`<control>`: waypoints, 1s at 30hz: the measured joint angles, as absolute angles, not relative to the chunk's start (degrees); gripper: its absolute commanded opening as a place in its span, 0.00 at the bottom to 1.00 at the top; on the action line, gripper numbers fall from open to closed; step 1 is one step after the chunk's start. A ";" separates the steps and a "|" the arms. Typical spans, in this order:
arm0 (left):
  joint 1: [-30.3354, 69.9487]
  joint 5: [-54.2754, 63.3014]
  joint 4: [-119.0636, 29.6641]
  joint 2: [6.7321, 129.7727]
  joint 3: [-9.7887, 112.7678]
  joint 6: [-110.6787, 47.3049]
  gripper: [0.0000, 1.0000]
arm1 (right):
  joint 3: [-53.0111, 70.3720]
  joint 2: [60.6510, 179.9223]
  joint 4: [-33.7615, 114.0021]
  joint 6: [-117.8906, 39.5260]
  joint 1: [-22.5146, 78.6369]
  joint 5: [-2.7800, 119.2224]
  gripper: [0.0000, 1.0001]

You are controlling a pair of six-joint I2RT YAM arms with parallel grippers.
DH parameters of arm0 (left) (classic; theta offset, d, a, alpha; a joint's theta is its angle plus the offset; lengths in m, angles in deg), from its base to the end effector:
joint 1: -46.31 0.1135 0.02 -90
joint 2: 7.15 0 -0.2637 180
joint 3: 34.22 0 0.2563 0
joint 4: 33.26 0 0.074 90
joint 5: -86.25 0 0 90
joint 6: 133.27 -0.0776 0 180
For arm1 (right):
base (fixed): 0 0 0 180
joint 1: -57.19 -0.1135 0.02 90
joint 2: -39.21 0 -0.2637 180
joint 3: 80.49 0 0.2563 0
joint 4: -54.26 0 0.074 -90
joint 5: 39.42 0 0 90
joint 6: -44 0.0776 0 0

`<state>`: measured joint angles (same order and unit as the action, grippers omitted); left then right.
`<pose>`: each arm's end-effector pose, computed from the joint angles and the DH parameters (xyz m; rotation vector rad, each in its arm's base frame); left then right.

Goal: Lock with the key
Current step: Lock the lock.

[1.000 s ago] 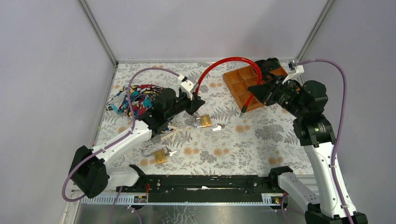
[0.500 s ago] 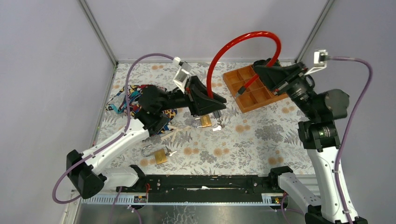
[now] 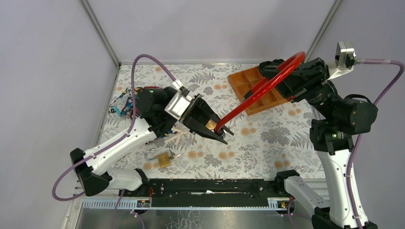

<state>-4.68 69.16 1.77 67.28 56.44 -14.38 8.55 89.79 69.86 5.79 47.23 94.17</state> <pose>0.1034 -0.2455 0.5147 1.4832 0.3808 -1.5743 0.1185 0.0751 0.5820 -0.5072 0.8772 1.2290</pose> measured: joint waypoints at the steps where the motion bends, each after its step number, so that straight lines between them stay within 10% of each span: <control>1: -4.68 69.59 0.03 67.41 56.42 -15.67 0.00 | 8.57 89.25 67.37 3.80 47.23 94.11 0.00; 9: -1.90 63.04 -7.95 65.58 48.20 -19.91 0.00 | 8.22 85.29 52.68 -4.96 47.28 89.41 0.00; 30: -2.77 42.29 -2.93 77.92 75.63 -8.15 0.00 | -0.52 83.98 82.78 25.79 47.34 69.13 0.00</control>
